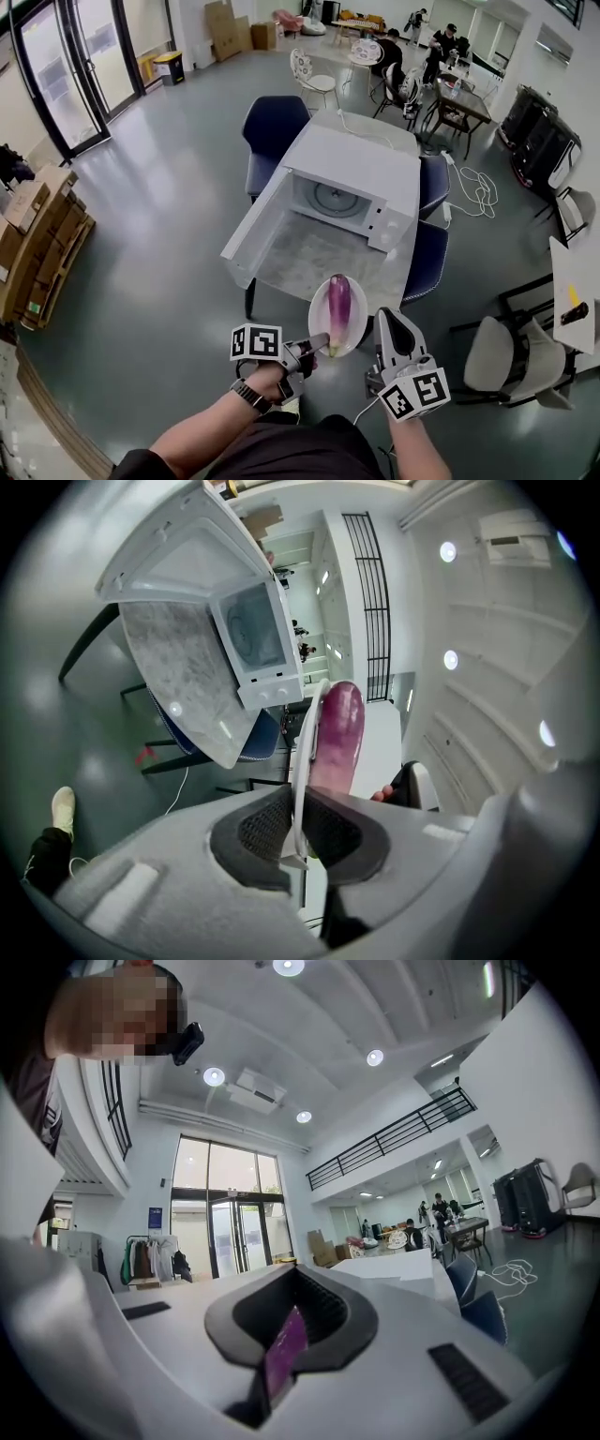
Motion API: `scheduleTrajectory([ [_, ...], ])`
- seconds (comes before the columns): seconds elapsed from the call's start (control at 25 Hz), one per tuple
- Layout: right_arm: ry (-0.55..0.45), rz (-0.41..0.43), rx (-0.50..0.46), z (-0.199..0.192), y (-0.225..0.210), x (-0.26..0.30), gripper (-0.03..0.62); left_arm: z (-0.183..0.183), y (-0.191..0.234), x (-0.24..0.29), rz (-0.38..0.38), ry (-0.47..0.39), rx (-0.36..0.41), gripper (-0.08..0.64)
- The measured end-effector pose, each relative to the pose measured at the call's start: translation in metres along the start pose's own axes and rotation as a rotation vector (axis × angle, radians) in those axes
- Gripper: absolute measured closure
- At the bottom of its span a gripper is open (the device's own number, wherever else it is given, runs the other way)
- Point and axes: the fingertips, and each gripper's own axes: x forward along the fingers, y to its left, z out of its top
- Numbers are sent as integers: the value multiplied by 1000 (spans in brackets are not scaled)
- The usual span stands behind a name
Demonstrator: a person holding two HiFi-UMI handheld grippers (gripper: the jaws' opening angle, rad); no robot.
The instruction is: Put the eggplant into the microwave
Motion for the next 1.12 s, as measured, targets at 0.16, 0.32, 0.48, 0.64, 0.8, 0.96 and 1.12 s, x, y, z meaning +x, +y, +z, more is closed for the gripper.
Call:
scheduleTrajectory([
  [0.16,11,-19,10,-5,-6,27,591,39,13,14,-1,-6,-27,531],
  [0.32,12,-26,13,-5,-18,49,591,71,26,33,1,-24,-60,529],
  [0.48,13,-19,13,-7,-36,76,591,104,40,55,11,-48,-74,531],
  [0.64,10,8,18,-4,-59,111,591,142,53,79,15,-95,-92,531],
  [0.8,8,48,26,5,-92,146,591,178,68,107,38,-138,-105,531],
  [0.96,6,97,27,17,-125,179,591,217,87,134,64,-190,-135,531],
  [1.12,12,156,17,23,-145,206,591,248,105,153,76,-249,-162,529],
])
